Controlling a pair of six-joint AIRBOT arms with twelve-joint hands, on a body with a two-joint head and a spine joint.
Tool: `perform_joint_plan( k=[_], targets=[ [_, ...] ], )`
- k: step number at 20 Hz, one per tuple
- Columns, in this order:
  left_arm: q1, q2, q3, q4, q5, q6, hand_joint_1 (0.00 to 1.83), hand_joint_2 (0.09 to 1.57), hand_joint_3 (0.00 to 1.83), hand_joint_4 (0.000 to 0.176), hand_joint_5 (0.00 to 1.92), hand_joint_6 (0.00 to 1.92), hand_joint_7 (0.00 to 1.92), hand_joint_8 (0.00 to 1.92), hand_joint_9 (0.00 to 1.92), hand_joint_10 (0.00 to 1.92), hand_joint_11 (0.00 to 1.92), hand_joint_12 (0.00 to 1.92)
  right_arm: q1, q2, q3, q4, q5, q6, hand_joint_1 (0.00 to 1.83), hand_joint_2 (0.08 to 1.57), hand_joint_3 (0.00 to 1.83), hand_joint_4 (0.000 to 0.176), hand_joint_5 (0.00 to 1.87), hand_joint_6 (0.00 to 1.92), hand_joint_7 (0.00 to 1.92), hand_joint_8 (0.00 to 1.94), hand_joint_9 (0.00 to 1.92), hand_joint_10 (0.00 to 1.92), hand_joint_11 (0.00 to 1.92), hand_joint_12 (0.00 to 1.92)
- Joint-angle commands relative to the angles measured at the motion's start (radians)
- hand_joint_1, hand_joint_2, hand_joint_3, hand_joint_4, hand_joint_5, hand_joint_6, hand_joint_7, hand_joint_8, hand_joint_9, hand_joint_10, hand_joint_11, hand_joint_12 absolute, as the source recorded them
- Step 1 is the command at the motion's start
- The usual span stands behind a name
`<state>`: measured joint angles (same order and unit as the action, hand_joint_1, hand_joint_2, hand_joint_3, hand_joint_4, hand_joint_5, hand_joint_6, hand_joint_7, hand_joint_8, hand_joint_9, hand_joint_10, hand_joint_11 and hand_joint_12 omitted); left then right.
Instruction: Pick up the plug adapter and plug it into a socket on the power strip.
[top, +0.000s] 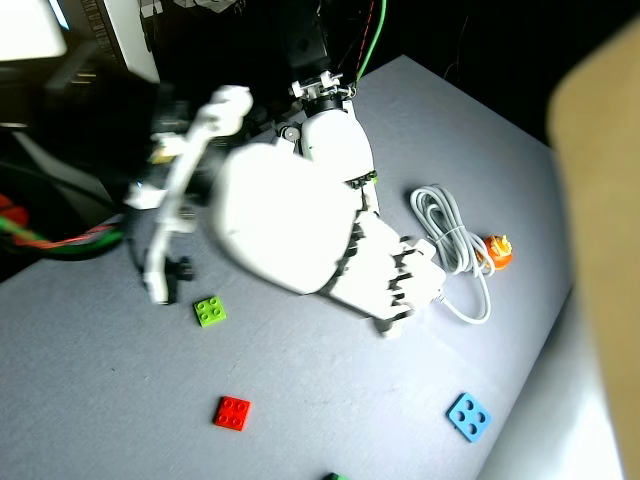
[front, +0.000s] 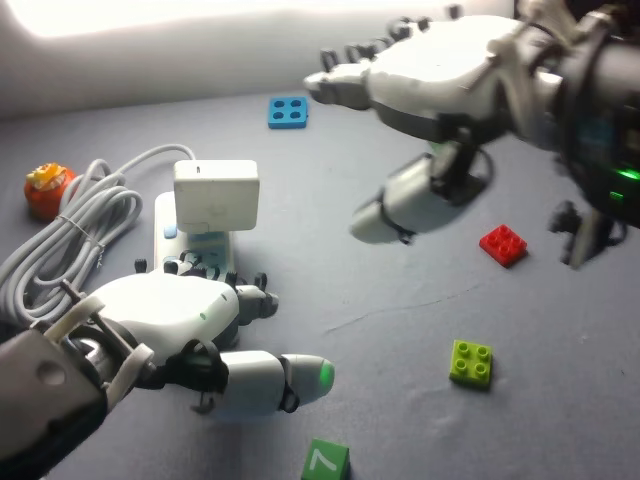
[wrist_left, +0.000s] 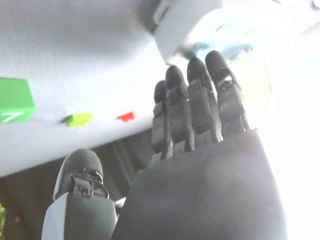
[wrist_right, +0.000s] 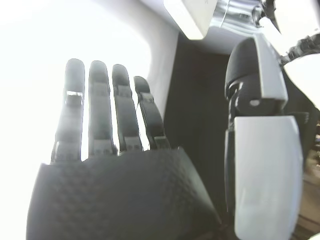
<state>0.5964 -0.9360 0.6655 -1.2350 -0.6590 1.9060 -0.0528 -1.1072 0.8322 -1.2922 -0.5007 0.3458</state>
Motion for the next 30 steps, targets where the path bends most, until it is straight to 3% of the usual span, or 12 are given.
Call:
perform_joint_plan(
  k=[1, 3, 6, 9, 13, 16, 18, 19, 20, 22, 25, 30],
  targets=[
    [-0.019, 0.014, 0.004, 0.037, -0.004, -0.007, 0.00, 1.15, 0.00, 0.000, 0.38, 0.03, 0.47, 0.02, 0.41, 0.03, 0.00, 0.65, 0.006, 0.027, -0.024, -0.046, 0.031, 0.016, 0.71, 0.96, 0.00, 0.000, 0.18, 0.00, 0.27, 0.00, 0.30, 0.01, 0.00, 0.84],
    [-0.049, 0.032, 0.013, 0.037, 0.011, -0.007, 0.04, 1.16, 0.00, 0.000, 0.42, 0.04, 0.48, 0.02, 0.42, 0.03, 0.00, 0.63, -0.007, 0.093, -0.070, -0.046, 0.043, 0.047, 0.68, 0.97, 0.00, 0.000, 0.19, 0.01, 0.27, 0.00, 0.31, 0.01, 0.00, 0.86],
    [-0.101, 0.049, 0.035, 0.037, 0.063, -0.006, 0.07, 1.17, 0.00, 0.000, 0.01, 1.09, 0.48, 0.13, 0.42, 0.22, 0.00, 0.89, -0.029, 0.147, -0.095, -0.045, 0.068, 0.049, 0.69, 0.95, 0.00, 0.000, 0.23, 0.01, 0.32, 0.01, 0.34, 0.01, 0.00, 0.89],
    [-0.163, 0.053, 0.066, 0.037, 0.121, -0.005, 0.17, 1.16, 0.00, 0.000, 0.00, 1.68, 0.07, 1.69, 0.02, 1.87, 0.04, 1.91, -0.035, 0.165, -0.099, -0.045, 0.077, 0.033, 0.63, 0.94, 0.00, 0.000, 0.36, 0.02, 0.49, 0.02, 0.53, 0.03, 0.07, 1.03],
    [-0.230, 0.080, 0.083, 0.037, 0.168, 0.026, 0.23, 1.15, 0.00, 0.000, 0.03, 1.92, 0.09, 1.88, 0.06, 1.92, 0.08, 1.92, -0.035, 0.171, -0.125, -0.045, 0.058, -0.011, 0.57, 0.96, 0.00, 0.000, 0.47, 0.06, 0.56, 0.03, 0.60, 0.07, 0.07, 1.14],
    [-0.273, 0.118, 0.085, 0.037, 0.209, 0.059, 0.27, 1.15, 0.00, 0.000, 0.08, 1.92, 0.09, 1.92, 0.10, 1.92, 0.16, 1.92, -0.032, 0.183, -0.152, -0.045, 0.052, -0.024, 0.53, 0.96, 0.00, 0.000, 0.03, 1.39, 0.08, 1.42, 0.12, 1.62, 0.03, 1.80],
    [-0.292, 0.154, 0.082, 0.037, 0.245, 0.074, 0.12, 1.21, 0.01, 0.000, 0.28, 1.88, 0.28, 1.92, 0.26, 1.92, 0.31, 1.92, -0.025, 0.185, -0.159, -0.045, 0.051, -0.027, 0.47, 0.94, 0.00, 0.000, 0.00, 1.81, 0.02, 1.90, 0.17, 1.91, 0.19, 1.92],
    [-0.297, 0.176, 0.080, 0.037, 0.270, 0.075, 0.08, 1.24, 0.01, 0.000, 0.52, 1.91, 0.52, 1.92, 0.40, 1.92, 0.37, 1.92, -0.024, 0.181, -0.158, -0.045, 0.064, -0.027, 0.46, 0.95, 0.00, 0.000, 0.00, 1.90, 0.05, 1.93, 0.20, 1.92, 0.25, 1.92],
    [-0.302, 0.188, 0.082, 0.037, 0.292, 0.076, 0.19, 1.23, 0.00, 0.000, 1.24, 1.92, 1.28, 1.92, 1.12, 1.92, 0.85, 1.92, -0.026, 0.178, -0.158, -0.045, 0.073, -0.028, 0.47, 0.95, 0.00, 0.000, 0.15, 1.92, 0.14, 1.94, 0.29, 1.92, 0.42, 1.92],
    [-0.308, 0.217, 0.086, 0.037, 0.337, 0.083, 0.28, 1.21, 0.00, 0.000, 1.41, 1.92, 1.48, 1.92, 1.45, 1.92, 1.24, 1.92, -0.035, 0.168, -0.150, -0.046, 0.104, -0.027, 0.45, 0.94, 0.00, 0.000, 0.23, 1.92, 0.22, 1.94, 0.38, 1.92, 0.54, 1.92],
    [-0.326, 0.254, 0.081, 0.037, 0.347, 0.118, 0.35, 1.26, 0.00, 0.122, 1.43, 1.92, 1.53, 1.92, 1.58, 1.92, 1.58, 1.92, -0.054, 0.140, -0.105, -0.048, 0.184, 0.006, 0.31, 1.02, 0.01, 0.000, 0.57, 1.92, 0.70, 1.94, 0.85, 1.92, 1.04, 1.92],
    [-0.343, 0.275, 0.063, 0.037, 0.298, 0.079, 1.01, 1.37, 0.00, 0.176, 1.45, 1.92, 1.59, 1.92, 1.66, 1.92, 1.70, 1.92, -0.091, 0.098, -0.045, -0.245, 0.271, 0.134, 0.40, 1.24, 0.02, 0.000, 1.10, 1.92, 1.34, 1.94, 1.42, 1.92, 1.48, 1.92]
  ],
)
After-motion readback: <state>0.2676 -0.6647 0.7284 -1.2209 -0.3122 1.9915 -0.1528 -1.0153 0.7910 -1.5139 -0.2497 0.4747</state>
